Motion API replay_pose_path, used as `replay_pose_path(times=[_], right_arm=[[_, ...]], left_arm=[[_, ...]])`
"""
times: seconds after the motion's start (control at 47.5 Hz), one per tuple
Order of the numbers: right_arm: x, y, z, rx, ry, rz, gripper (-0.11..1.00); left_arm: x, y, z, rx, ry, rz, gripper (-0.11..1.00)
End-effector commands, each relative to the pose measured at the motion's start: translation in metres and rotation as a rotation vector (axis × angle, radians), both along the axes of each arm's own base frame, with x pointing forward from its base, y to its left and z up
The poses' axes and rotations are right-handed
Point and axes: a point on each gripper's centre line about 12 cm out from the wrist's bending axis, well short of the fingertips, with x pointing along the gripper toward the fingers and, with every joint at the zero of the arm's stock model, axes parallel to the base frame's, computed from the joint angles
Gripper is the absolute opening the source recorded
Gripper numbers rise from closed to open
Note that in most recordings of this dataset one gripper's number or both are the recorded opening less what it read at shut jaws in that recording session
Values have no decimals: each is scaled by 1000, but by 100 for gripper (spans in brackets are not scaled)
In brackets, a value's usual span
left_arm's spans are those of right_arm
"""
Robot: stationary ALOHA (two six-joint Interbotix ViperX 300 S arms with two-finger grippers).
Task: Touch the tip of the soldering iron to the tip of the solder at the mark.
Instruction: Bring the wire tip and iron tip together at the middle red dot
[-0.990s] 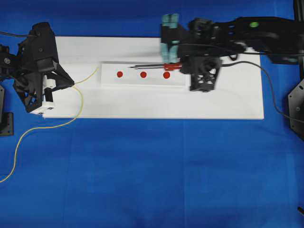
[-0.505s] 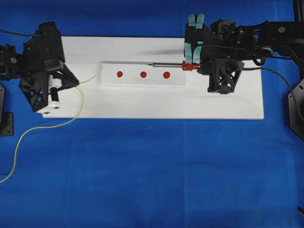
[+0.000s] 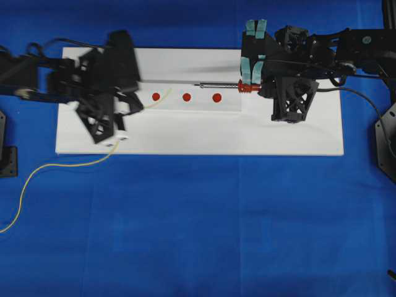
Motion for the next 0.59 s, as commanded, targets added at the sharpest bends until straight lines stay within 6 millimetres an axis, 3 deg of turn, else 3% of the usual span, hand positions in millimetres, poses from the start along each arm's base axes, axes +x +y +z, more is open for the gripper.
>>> replay_pose_path(times=[0.0,0.253,0.569], right_arm=[[1,-1,9,-11,-34,-1,6],[0,-1,7,-10,-26,0,6],[0,-1,6,-11,-29,-1,6]], left_arm=[[17,0,0,3,-14,-5,2],[36,-2,-18,4,13,-22,2],[34,-2,-27,-4,41,-16,2]])
